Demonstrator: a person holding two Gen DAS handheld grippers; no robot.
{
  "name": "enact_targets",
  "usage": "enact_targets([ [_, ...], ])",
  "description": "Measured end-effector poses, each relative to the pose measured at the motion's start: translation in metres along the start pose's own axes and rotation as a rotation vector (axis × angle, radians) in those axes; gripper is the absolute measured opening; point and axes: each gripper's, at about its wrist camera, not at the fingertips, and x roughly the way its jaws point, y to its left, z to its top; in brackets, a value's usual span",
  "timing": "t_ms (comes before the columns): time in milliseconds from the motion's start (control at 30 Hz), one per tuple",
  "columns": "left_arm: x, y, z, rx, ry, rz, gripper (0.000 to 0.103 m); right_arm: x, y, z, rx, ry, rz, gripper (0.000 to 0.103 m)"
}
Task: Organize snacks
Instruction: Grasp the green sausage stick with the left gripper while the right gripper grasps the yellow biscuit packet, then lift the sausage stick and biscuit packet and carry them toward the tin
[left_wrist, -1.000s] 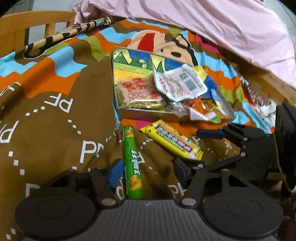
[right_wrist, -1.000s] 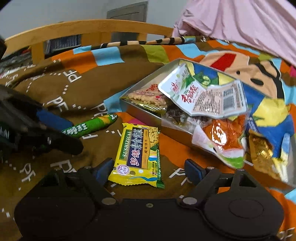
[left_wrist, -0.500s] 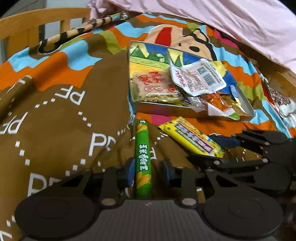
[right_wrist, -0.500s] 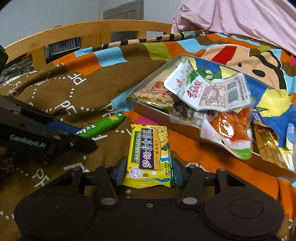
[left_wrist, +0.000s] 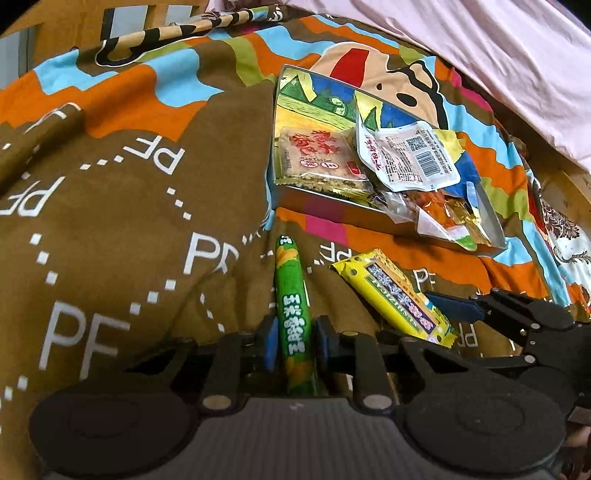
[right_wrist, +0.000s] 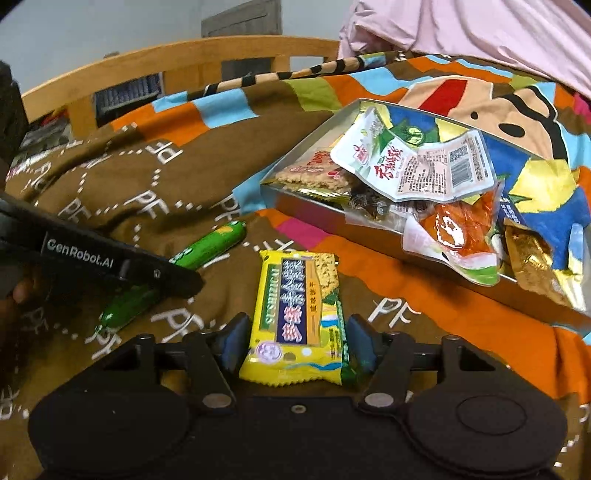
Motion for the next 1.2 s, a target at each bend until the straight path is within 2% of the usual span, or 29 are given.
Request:
enact_targets([
  [100, 0.003, 0.001, 0.001, -0.005, 0.005, 0.001, 0.026, 0.006, -0.003, 0.000, 0.036, -0.005, 0.003, 0.062],
  [133, 0.003, 0.000, 0.000, -0.002, 0.006, 0.004, 0.025, 0.006, -0.002, 0.001, 0.040, -0.005, 0.000, 0.057],
  [167, 0.002, -0.001, 0.000, 0.002, 0.006, 0.010, 0.023, 0.005, 0.000, 0.001, 0.033, -0.006, -0.003, 0.053],
  [300, -0.002, -0.006, -0.004, -0.013, -0.007, 0.031, 0.020, -0.002, 0.009, 0.001, -0.011, -0.012, -0.037, 0.051],
  [467, -0.017, -0.014, -0.012, -0.035, -0.019, 0.029, 0.019, -0.019, 0.021, -0.002, -0.110, -0.040, -0.092, 0.051],
  [667, -0.035, -0.020, -0.022, -0.091, -0.042, -0.026, 0.019, -0.047, 0.040, -0.007, -0.242, -0.099, -0.147, 0.051],
  [800, -0.048, -0.024, -0.024, -0.106, -0.089, -0.057, 0.019, -0.068, 0.044, -0.007, -0.288, -0.146, -0.175, 0.051],
  [1033, -0.064, -0.028, -0.019, -0.126, -0.193, -0.099, 0.019, -0.091, 0.029, 0.003, -0.218, -0.205, -0.220, 0.051],
  [1200, -0.060, -0.032, -0.002, -0.153, -0.261, -0.135, 0.019, -0.091, 0.016, 0.018, -0.224, -0.209, -0.228, 0.051],
])
